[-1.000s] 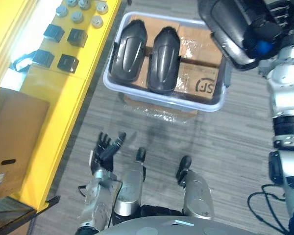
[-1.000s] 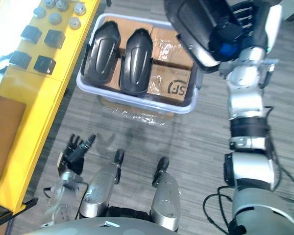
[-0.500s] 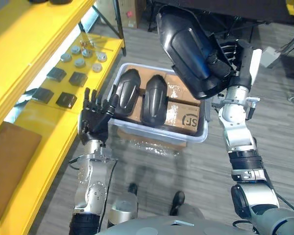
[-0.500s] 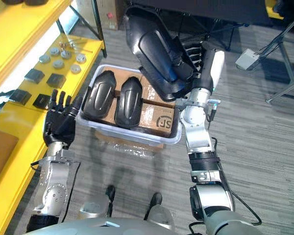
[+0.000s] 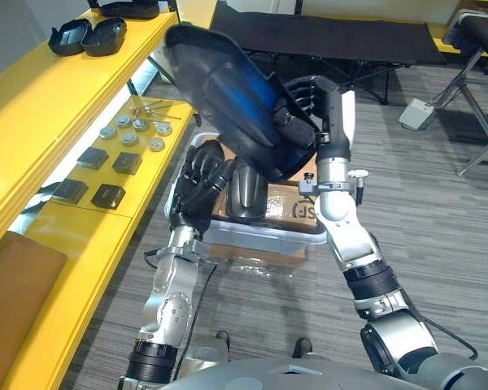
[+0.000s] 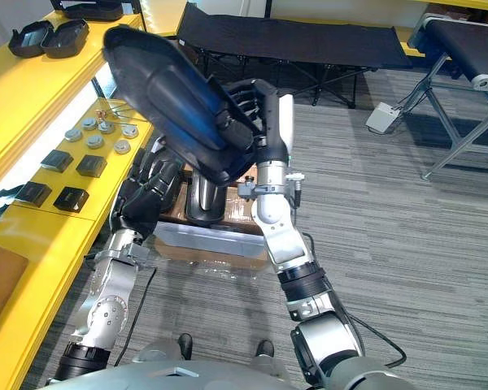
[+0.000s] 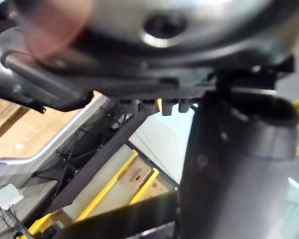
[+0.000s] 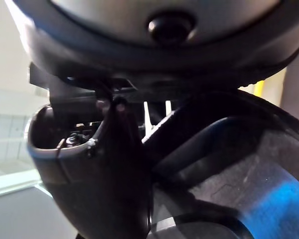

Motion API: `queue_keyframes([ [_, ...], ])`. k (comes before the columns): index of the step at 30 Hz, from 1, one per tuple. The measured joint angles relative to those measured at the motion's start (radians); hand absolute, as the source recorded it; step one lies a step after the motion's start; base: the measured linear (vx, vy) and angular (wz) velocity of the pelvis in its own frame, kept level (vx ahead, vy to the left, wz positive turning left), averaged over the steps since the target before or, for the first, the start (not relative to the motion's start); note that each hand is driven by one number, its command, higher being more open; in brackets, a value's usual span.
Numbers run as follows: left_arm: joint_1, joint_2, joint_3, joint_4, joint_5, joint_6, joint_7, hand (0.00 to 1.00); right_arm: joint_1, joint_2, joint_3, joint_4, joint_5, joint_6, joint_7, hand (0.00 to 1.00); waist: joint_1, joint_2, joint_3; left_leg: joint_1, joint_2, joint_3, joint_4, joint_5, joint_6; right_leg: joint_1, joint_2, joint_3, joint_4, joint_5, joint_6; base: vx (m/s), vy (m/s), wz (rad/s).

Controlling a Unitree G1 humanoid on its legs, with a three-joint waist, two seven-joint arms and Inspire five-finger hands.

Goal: Walk over and take three plastic housings, then place them on the shelf

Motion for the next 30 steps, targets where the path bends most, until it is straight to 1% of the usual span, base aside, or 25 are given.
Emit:
queue_keyframes([
  [4, -0.010, -0.007, -0.026, 0.000, -0.021, 0.007, -0.026, 1.00, 0.018, 0.032, 0.047, 0.044, 0.000, -0.009, 0.029, 0.00, -0.003, -0.002, -0.033, 0.000, -0.001, -0.001, -0.014, 0.006, -0.001, 0.001, 0.002, -0.001, -0.018, 0.009, -0.001, 0.00, 0.000, 0.00],
  [8, -0.038, -0.018, -0.028, -0.004, -0.024, 0.023, -0.022, 1.00, 0.023, 0.056, 0.079, 0.088, 0.009, -0.014, 0.046, 0.00, -0.014, 0.000, -0.051, 0.003, -0.002, -0.005, -0.026, 0.010, 0.000, 0.001, 0.002, -0.003, -0.019, 0.014, 0.000, 0.00, 0.000, 0.00],
  [10, -0.039, -0.019, -0.028, -0.009, -0.038, 0.023, -0.017, 1.00, 0.030, 0.060, 0.084, 0.088, 0.009, -0.033, 0.054, 0.00, -0.016, 0.002, -0.053, 0.007, -0.002, -0.004, -0.029, 0.010, 0.000, 0.001, 0.002, -0.003, -0.019, 0.017, -0.002, 0.00, 0.000, 0.00],
  [11, -0.039, -0.019, -0.028, -0.011, -0.057, 0.023, -0.015, 0.00, 0.034, 0.060, 0.085, 0.088, 0.009, -0.042, 0.054, 0.00, -0.016, 0.001, -0.053, 0.009, -0.002, -0.003, -0.031, 0.010, 0.000, 0.002, 0.002, -0.003, -0.019, 0.017, -0.002, 0.00, 0.000, 0.00],
  [15, -0.039, -0.019, -0.027, -0.011, -0.104, 0.022, 0.004, 0.00, 0.065, 0.061, 0.091, 0.088, 0.009, -0.063, 0.054, 0.00, -0.016, 0.001, -0.064, 0.017, -0.002, -0.003, -0.041, 0.012, 0.000, 0.005, 0.002, -0.003, -0.019, 0.017, -0.002, 0.00, 0.000, 0.00],
  [18, -0.039, -0.021, -0.028, -0.015, -0.107, 0.022, 0.050, 0.00, 0.100, 0.061, 0.105, 0.088, 0.020, -0.074, 0.054, 0.00, -0.018, 0.000, -0.084, 0.017, -0.002, -0.003, -0.044, 0.013, 0.000, 0.003, 0.002, -0.003, -0.020, 0.017, -0.003, 0.00, 0.000, 0.00],
  [20, -0.039, -0.021, -0.028, -0.017, -0.106, 0.022, 0.063, 0.00, 0.102, 0.061, 0.112, 0.088, 0.034, -0.079, 0.054, 0.00, -0.019, 0.000, -0.084, 0.017, -0.002, -0.003, -0.044, 0.013, 0.000, 0.003, 0.002, -0.003, -0.020, 0.017, -0.003, 0.00, 0.000, 0.00],
  [22, -0.039, -0.029, -0.028, -0.018, -0.103, 0.022, 0.094, 0.00, 0.112, 0.063, 0.135, 0.088, 0.041, -0.086, 0.055, 0.00, -0.024, -0.001, -0.086, 0.018, -0.001, -0.003, -0.044, 0.014, 0.000, 0.003, 0.002, -0.002, -0.020, 0.017, -0.003, -0.04, 0.001, -0.02],
  [24, -0.039, -0.035, -0.022, -0.017, -0.094, 0.023, 0.140, 0.00, 0.123, 0.063, 0.150, 0.085, 0.042, -0.127, 0.054, 0.00, -0.030, -0.002, -0.086, 0.018, -0.002, -0.003, -0.043, 0.014, -0.001, 0.003, 0.002, -0.002, -0.020, 0.017, -0.003, -0.04, 0.001, -0.01],
  [26, -0.039, -0.039, -0.009, -0.017, -0.092, 0.023, 0.158, 0.00, 0.135, 0.063, 0.167, 0.075, 0.041, -0.149, 0.054, 0.00, -0.036, -0.005, -0.092, 0.018, -0.001, -0.003, -0.044, 0.015, -0.001, 0.003, 0.002, -0.003, -0.020, 0.017, -0.003, 0.00, 0.000, 0.00],
  [30, -0.039, -0.037, -0.003, -0.016, -0.060, 0.022, 0.160, 0.00, 0.140, 0.064, 0.170, 0.075, 0.041, -0.159, 0.054, 0.00, -0.042, -0.018, -0.114, 0.018, -0.002, -0.001, -0.044, 0.015, -0.001, 0.003, 0.002, -0.002, -0.020, 0.017, -0.003, 0.00, 0.000, 0.00],
])
